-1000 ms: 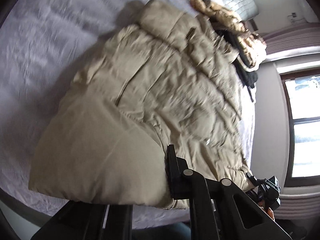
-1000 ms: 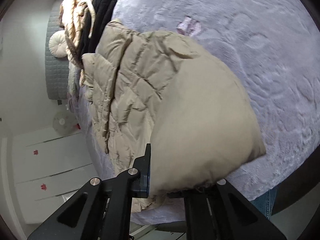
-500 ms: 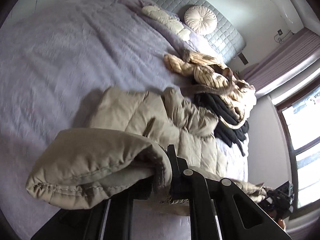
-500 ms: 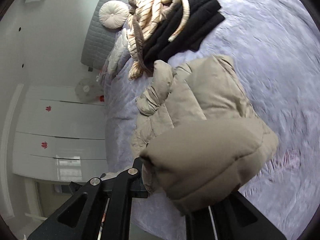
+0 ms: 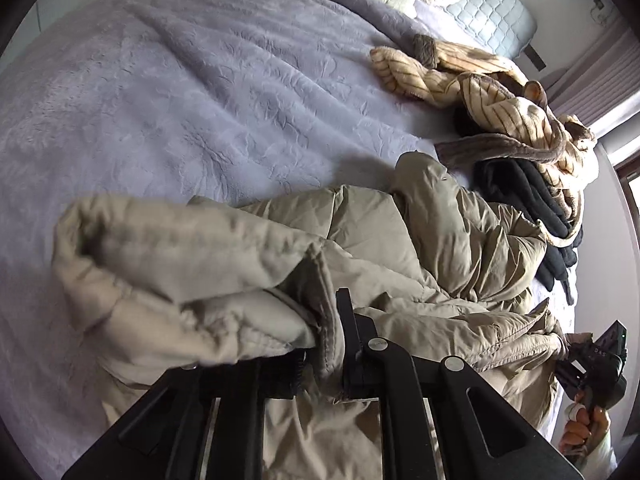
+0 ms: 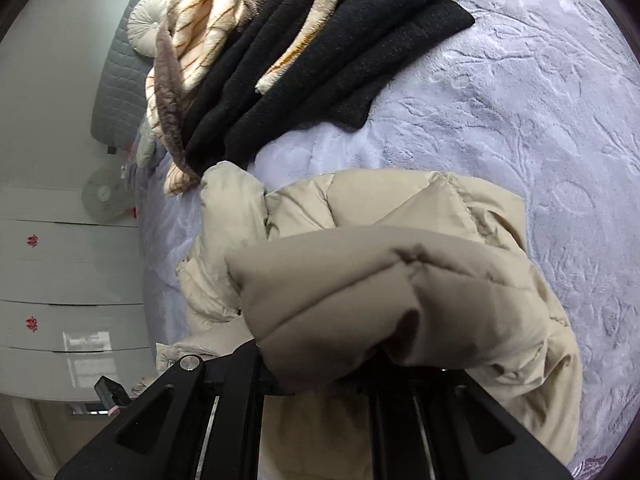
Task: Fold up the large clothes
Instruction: 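Lay the hem onto the jacket and open both tools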
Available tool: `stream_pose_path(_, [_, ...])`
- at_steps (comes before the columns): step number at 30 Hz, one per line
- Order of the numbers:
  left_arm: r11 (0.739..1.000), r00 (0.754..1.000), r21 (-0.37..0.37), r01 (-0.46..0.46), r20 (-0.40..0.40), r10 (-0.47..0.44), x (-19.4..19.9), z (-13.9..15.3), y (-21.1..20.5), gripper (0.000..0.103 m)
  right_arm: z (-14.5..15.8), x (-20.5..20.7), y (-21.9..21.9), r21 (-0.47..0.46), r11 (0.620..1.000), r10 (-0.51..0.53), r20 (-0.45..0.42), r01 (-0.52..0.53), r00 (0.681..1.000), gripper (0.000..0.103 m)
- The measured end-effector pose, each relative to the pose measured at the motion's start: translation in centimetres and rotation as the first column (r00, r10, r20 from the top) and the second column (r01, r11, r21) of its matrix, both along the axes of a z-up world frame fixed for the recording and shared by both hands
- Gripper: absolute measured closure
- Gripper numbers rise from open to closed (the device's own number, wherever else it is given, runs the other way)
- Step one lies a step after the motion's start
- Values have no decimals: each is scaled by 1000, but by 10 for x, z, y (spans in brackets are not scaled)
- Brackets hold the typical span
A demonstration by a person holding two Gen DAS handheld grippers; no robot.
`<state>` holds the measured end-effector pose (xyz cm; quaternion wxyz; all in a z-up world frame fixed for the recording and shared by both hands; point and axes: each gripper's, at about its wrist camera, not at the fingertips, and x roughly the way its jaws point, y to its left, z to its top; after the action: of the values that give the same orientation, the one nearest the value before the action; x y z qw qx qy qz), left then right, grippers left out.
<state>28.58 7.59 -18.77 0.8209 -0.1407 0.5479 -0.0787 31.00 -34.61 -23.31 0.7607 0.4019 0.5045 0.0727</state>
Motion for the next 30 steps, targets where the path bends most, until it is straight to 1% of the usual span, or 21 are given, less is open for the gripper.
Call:
stream_pose_path(2, [1000,1000,-23,18,-13,-19,4,-1,1,81,-3,3,0,-3,1000,-12,-7,12,1000,92])
stream_pose_path(4, [999,999,-38,38,-15,-39,3,2,4,79,-3,5,0,-6,1000,-10,-10,10,1000,92])
stream_pose_path(6, [997,998,-39,60,-4,-60,-2,8,5,72,0,8,2,-15,1000,2,-20,-2,1000,91])
stream_pose_path(7, [997,997,-29,70,18,-70,-5,14,5,55,4,10,3,-25,1000,14,-25,-15,1000,86])
stream_pose_path(8, [998,997,6,67,48,-67,-9,22,6,35,8,12,6,-37,999,26,-24,-27,999,82])
stream_pose_path(10, [997,991,57,51,125,-58,-17,42,10,20,26,12,10,-95,993,66,4,-65,998,63])
stream_pose_path(11, [997,988,68,48,145,-58,-19,49,11,20,34,10,13,-117,990,85,19,-83,996,58])
stream_pose_path(13, [994,985,100,31,167,-47,-23,60,15,20,54,3,17,-163,982,111,63,-99,992,31])
stream_pose_path(14, [993,984,112,23,175,-43,-25,63,16,20,63,-3,18,-183,978,115,91,-97,989,30])
stream_pose_path(16, [990,981,140,25,187,-51,-31,65,14,20,79,-18,23,-202,973,140,135,-111,981,32])
stream_pose_path(17, [988,980,155,26,189,-56,-34,65,14,21,83,-25,27,-208,970,160,145,-128,976,37])
stream_pose_path(18, [985,979,167,42,188,-74,-37,60,11,23,83,-30,33,-227,961,194,144,-159,970,63])
stream_pose_path(19, [983,979,165,80,174,-109,-38,53,6,41,79,-33,41,-259,944,238,116,-202,964,84])
stream_pose_path(20, [980,980,172,101,155,-128,-38,45,2,59,73,-35,46,-286,930,267,89,-232,960,85])
stream_pose_path(21, [974,982,190,121,124,-146,-37,33,-4,63,66,-36,51,-324,910,293,64,-257,954,85])
stream_pose_path(23, [959,982,246,138,93,-165,-28,12,-13,64,52,-29,52,-423,868,295,24,-258,955,86])
stream_pose_path(25, [948,984,301,103,106,-141,-13,-2,-13,64,40,-15,35,-475,859,229,19,-193,973,86])
stream_pose_path(26, [950,987,303,79,113,-118,-6,-6,-10,64,37,-8,27,-488,858,195,21,-160,980,86])
stream_pose_path(27, [957,990,287,43,116,-79,5,-11,-3,64,33,-1,15,-489,863,160,31,-124,987,87])
stream_pose_path(28, [967,992,256,16,114,-47,15,-16,3,64,30,7,6,-484,869,133,35,-100,990,92])
stream_pose_path(30, [972,993,233,-14,118,-14,30,-24,7,64,20,22,-7,-482,874,88,28,-63,996,92])
